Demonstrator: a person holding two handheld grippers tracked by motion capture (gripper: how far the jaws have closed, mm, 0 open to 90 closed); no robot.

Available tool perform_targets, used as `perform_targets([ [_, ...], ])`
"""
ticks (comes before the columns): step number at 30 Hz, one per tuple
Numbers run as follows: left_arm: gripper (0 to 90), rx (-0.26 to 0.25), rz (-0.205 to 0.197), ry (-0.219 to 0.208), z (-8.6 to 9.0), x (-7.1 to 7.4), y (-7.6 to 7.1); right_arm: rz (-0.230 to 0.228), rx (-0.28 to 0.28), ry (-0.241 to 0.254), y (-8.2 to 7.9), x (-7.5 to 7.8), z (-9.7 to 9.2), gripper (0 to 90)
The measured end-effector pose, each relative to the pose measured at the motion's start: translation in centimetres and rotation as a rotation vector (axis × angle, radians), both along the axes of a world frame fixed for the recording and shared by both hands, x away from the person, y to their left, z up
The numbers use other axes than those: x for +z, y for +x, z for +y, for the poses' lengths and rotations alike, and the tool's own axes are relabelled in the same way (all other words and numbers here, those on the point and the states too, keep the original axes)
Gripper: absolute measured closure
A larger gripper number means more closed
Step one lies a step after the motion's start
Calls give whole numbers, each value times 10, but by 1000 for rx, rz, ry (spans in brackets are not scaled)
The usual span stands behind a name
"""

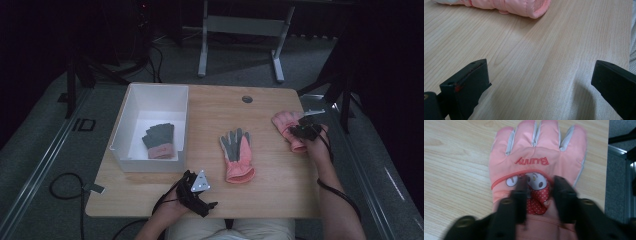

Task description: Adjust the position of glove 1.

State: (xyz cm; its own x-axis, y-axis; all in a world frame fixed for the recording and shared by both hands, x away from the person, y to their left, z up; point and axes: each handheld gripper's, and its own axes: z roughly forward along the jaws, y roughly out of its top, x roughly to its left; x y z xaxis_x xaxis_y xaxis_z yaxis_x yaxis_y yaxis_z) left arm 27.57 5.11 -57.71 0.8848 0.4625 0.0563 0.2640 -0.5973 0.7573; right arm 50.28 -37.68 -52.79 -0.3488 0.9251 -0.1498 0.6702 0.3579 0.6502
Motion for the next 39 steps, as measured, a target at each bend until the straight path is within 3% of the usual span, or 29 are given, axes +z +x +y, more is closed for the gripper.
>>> perform_targets([
  [1, 12, 3, 1, -6, 0, 0, 0, 21, 4, -13, 1, 1, 0, 788],
  [6, 12, 1, 1, -3, 0, 0, 0, 56, -41, 26, 4, 9, 1, 854],
  [10, 12, 3, 2, -3, 0, 0, 0, -6, -75, 47, -9, 27, 7, 862],
  [11, 12, 1, 3, -4, 1, 0, 1, -43, -98, 97, -22, 43, 10, 862],
  [12, 12, 1, 3, -4, 1, 0, 1, -43, -98, 97, -22, 43, 10, 862],
  [13, 13, 3, 3, -6, 1, 0, 1, -68, -111, 131, -34, 56, 13, 863],
  [14, 13, 4, 3, -9, 1, 1, 1, -68, -111, 131, -34, 56, 13, 863],
  [16, 12, 3, 2, -8, 1, 1, 1, -97, -129, 163, -50, 70, 18, 867],
  [17, 12, 0, 1, -7, 1, 1, 0, -123, -155, 194, -68, 83, 23, 870],
  [18, 12, 0, 2, -7, 0, 1, 0, -123, -155, 194, -68, 83, 23, 870],
  [19, 13, 2, -1, -7, 0, 1, -1, -157, -166, 164, -83, 90, 31, 873],
  [22, 12, 1, -2, -6, 0, 1, -1, -182, -176, 145, -96, 95, 36, 874],
  [23, 12, 0, -2, -5, 0, 1, -1, -186, -180, 170, -108, 100, 37, 875],
  [24, 12, -2, -2, -4, 0, 1, -1, -186, -180, 170, -108, 100, 37, 875],
  [25, 12, -4, -4, -7, 0, 1, -1, -192, -181, 197, -123, 104, 39, 875],
  [26, 12, -4, -4, -7, 0, 1, -1, -192, -181, 197, -123, 104, 39, 875],
  [27, 12, -4, -3, -8, 0, 1, -1, -191, -180, 206, -136, 105, 44, 875],
  [28, 12, -5, -2, -8, 0, 1, -1, -191, -180, 206, -136, 105, 44, 875],
  [29, 12, -8, -3, -7, 0, 1, -2, -186, -182, 212, -147, 102, 51, 875],
  [32, 12, -10, -6, -5, -1, 1, -2, -170, -181, 226, -154, 94, 58, 875],
  [37, 13, -15, -9, -2, -1, 2, -1, -113, -170, 222, -157, 67, 75, 874],
  [39, 12, -15, -9, 0, -1, 1, -1, -90, -180, 201, -152, 47, 83, 874],
])
